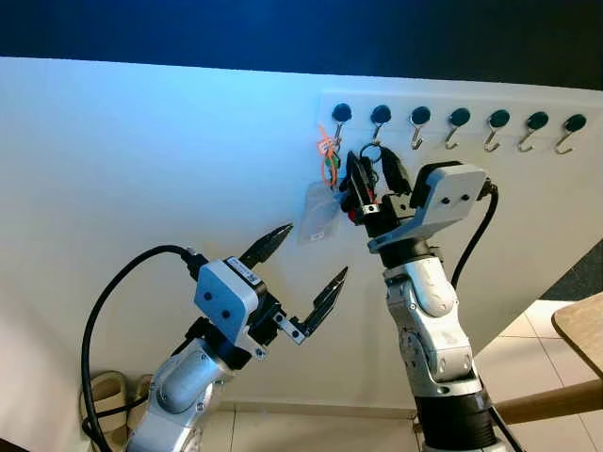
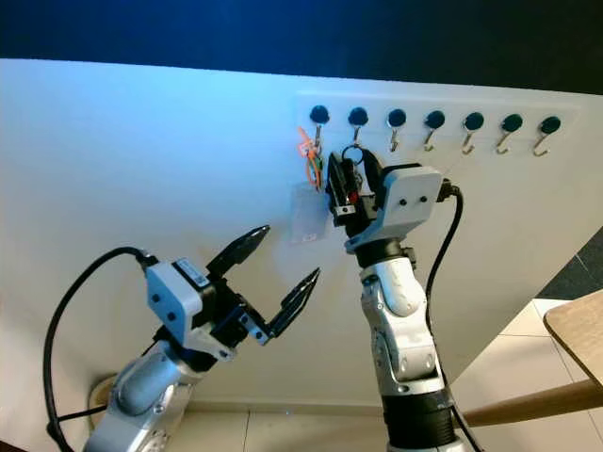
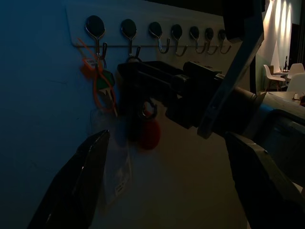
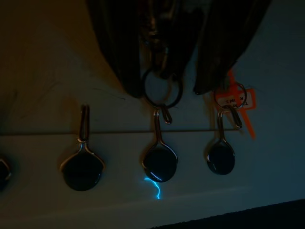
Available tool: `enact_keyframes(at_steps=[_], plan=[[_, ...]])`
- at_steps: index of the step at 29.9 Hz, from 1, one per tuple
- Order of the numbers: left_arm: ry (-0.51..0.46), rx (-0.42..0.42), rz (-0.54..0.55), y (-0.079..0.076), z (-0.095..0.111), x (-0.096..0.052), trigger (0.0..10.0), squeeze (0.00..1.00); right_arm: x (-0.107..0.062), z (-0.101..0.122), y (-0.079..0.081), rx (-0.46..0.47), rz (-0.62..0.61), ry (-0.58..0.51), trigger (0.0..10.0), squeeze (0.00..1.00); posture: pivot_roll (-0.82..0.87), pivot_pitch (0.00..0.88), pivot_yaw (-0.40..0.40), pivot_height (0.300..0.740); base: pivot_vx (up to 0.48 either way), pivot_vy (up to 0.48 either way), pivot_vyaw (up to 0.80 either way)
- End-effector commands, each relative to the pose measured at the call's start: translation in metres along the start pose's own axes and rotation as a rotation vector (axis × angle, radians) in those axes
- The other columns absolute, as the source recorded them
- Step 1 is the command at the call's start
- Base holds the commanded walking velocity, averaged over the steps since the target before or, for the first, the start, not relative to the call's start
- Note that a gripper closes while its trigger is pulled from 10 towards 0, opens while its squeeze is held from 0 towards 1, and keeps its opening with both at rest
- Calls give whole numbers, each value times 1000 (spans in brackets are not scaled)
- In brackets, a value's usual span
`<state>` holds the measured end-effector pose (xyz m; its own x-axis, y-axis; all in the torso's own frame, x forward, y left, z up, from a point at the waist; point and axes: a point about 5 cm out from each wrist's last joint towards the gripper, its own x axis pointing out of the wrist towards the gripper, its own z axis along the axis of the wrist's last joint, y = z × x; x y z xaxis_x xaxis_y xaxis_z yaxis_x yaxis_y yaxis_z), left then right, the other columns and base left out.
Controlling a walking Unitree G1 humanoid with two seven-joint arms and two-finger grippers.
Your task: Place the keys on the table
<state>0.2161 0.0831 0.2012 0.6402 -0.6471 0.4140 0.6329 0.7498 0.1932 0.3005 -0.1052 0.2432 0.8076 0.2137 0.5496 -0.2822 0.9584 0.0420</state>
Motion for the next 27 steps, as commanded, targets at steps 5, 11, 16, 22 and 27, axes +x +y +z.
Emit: enact_keyframes(at_steps=[5, 11, 16, 22, 27], plan=[[7, 8, -11, -1, 1, -1, 10000, 0, -2, -2, 0, 1, 6, 17, 2078, 0, 61, 67, -55, 740, 0, 0, 0], [11, 9, -11, -1, 1, -1, 10000, 0, -3, -2, -1, 3, 4, 17, 824, 0, 62, 66, -55, 740, 0, 0, 0], [10, 11, -7, 0, 1, -1, 10000, 0, -3, -1, 0, 5, 3, 13, 0, 0, 61, 65, -54, 740, 0, 0, 0], [8, 12, -6, 0, 1, 0, 10000, 0, -2, 2, 0, 8, 3, 1, 0, 0, 61, 65, -54, 740, 0, 0, 0], [8, 13, -7, 0, 1, 0, 10000, 0, 0, 5, 1, 17, 7, -11, 0, 0, 62, 66, -54, 740, 0, 0, 0]])
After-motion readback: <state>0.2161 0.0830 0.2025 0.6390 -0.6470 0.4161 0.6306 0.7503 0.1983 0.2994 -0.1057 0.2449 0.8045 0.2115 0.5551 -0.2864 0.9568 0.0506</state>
